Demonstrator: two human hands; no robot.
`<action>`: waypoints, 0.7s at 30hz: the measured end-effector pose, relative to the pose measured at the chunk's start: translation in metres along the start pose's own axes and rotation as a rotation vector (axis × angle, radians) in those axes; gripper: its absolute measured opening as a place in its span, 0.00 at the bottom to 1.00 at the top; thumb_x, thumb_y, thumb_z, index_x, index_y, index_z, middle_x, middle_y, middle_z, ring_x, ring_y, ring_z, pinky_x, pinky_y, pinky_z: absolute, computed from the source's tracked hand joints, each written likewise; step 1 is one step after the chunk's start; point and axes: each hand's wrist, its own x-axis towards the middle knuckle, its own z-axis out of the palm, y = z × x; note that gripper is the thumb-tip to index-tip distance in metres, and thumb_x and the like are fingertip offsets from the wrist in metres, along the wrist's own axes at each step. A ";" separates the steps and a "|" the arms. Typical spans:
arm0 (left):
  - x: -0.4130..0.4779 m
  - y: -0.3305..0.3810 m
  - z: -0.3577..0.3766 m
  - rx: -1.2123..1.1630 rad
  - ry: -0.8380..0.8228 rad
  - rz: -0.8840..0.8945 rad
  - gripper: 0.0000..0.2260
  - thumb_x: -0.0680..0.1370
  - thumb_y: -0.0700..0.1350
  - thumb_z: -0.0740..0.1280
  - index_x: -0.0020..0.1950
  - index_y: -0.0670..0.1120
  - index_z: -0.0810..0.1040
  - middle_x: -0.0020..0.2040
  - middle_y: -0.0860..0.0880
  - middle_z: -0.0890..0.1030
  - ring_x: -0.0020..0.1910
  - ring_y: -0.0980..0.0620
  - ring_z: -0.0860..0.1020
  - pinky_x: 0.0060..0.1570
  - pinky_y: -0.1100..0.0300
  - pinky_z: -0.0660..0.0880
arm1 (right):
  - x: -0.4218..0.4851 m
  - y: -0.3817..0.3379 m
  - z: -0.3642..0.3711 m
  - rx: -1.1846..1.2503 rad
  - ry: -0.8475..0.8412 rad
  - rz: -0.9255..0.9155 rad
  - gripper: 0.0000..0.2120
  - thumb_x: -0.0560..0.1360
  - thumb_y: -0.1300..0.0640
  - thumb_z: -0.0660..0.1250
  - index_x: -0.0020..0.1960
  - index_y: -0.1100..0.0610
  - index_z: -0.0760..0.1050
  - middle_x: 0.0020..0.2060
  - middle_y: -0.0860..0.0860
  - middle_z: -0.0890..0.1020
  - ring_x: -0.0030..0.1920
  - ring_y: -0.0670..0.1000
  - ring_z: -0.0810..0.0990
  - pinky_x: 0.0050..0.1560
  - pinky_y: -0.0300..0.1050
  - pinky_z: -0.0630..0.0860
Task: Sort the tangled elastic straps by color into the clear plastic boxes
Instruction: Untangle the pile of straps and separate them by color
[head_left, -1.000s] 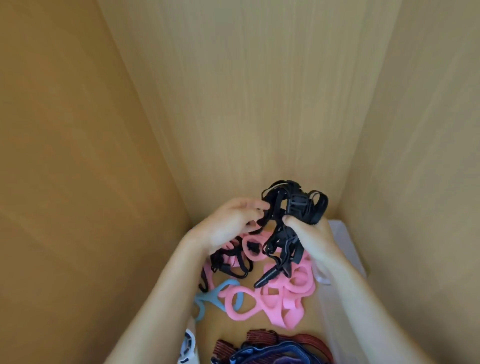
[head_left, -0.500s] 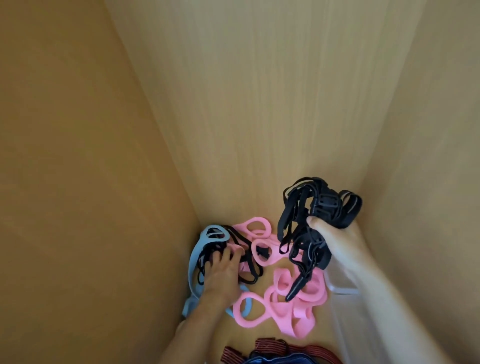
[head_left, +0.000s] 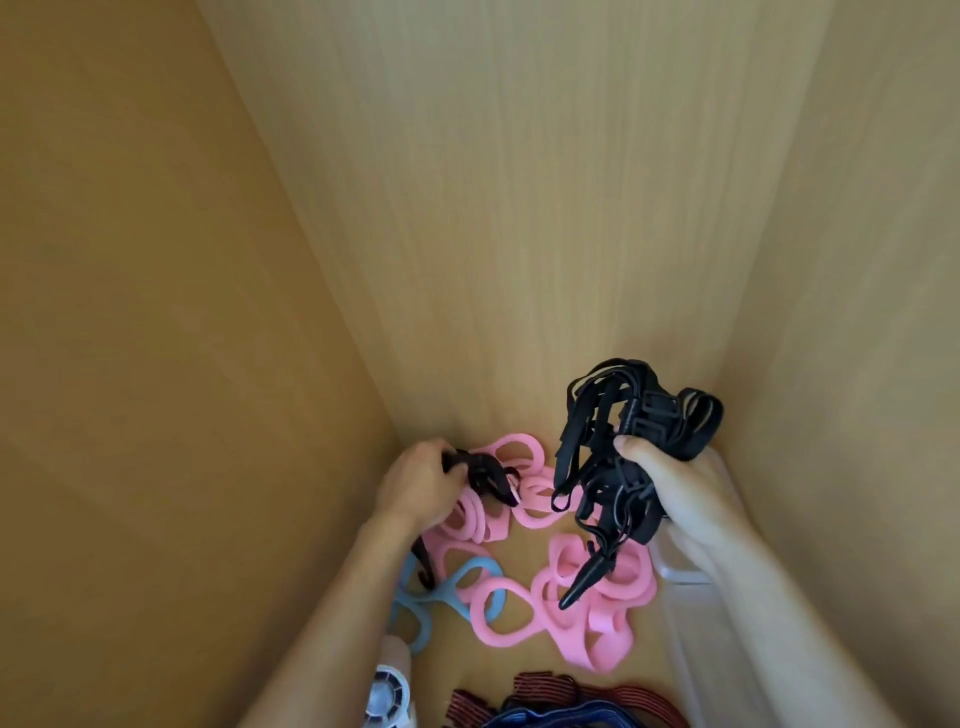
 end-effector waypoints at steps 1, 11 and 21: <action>0.004 0.006 -0.013 -0.025 0.018 -0.008 0.09 0.80 0.49 0.66 0.55 0.47 0.81 0.51 0.46 0.84 0.52 0.43 0.81 0.48 0.54 0.77 | 0.000 0.000 0.001 0.001 -0.007 -0.003 0.08 0.72 0.56 0.75 0.48 0.44 0.85 0.45 0.51 0.88 0.46 0.52 0.88 0.42 0.43 0.81; 0.013 0.069 -0.120 -0.335 0.138 0.142 0.11 0.82 0.51 0.64 0.47 0.45 0.79 0.36 0.49 0.77 0.40 0.40 0.81 0.46 0.43 0.82 | 0.002 0.001 0.009 -0.004 -0.061 -0.006 0.20 0.62 0.43 0.77 0.53 0.42 0.84 0.48 0.48 0.88 0.50 0.50 0.87 0.56 0.54 0.79; -0.001 0.129 -0.187 -0.478 0.178 0.409 0.08 0.83 0.50 0.65 0.53 0.48 0.80 0.40 0.53 0.71 0.39 0.54 0.76 0.38 0.69 0.77 | 0.008 -0.012 0.027 -0.088 -0.037 -0.033 0.10 0.69 0.44 0.78 0.49 0.35 0.83 0.45 0.40 0.87 0.44 0.40 0.85 0.51 0.45 0.78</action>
